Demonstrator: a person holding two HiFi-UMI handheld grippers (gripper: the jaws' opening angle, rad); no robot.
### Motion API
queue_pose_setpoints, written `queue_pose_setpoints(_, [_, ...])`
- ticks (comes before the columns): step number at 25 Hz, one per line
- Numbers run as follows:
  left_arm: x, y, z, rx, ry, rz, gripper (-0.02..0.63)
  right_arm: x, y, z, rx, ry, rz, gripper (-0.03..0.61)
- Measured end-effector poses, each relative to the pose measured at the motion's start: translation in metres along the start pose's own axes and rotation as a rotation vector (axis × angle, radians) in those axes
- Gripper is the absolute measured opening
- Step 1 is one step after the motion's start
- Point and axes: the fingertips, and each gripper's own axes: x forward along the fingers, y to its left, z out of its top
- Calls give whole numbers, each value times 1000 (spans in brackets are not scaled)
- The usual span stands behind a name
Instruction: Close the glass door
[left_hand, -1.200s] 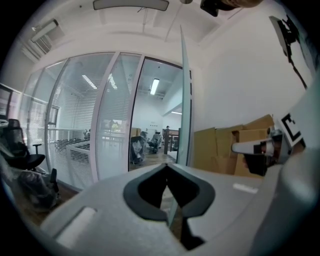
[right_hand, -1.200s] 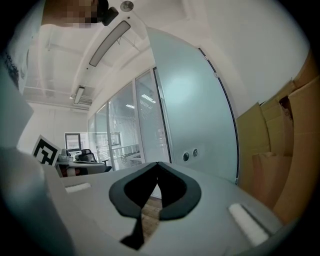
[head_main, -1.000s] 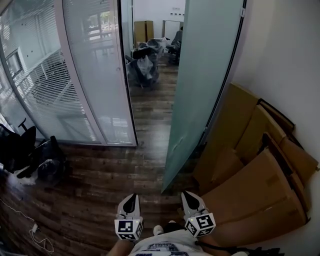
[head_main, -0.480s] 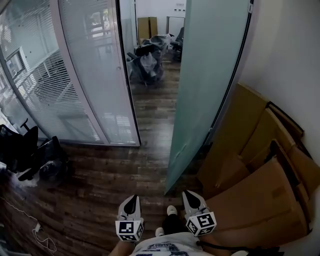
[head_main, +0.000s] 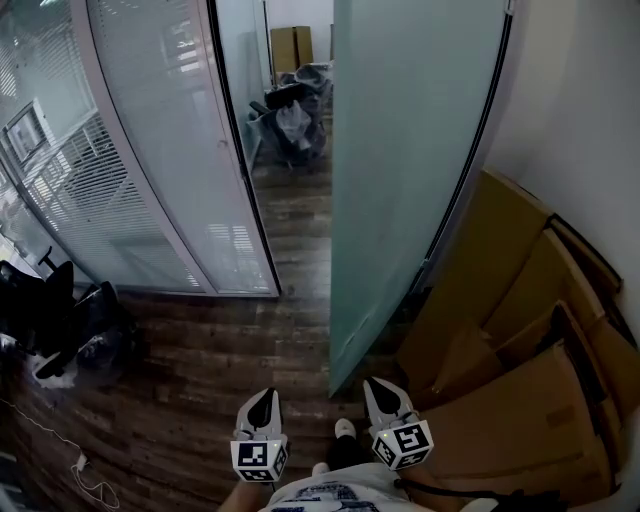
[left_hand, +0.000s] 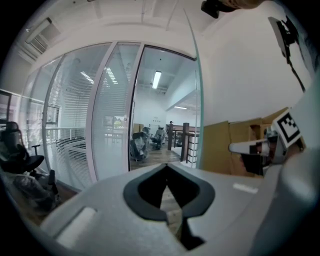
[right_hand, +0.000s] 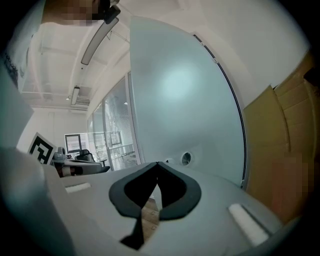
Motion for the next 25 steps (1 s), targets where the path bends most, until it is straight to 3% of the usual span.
queue_pose_setpoints(12, [57,10,9,-5,32,63,2,61,-36,1,13,48,62,8])
queue_pose_setpoints(25, [97,5,26,0,14,134,3,96,-65,8,15,72,158,8])
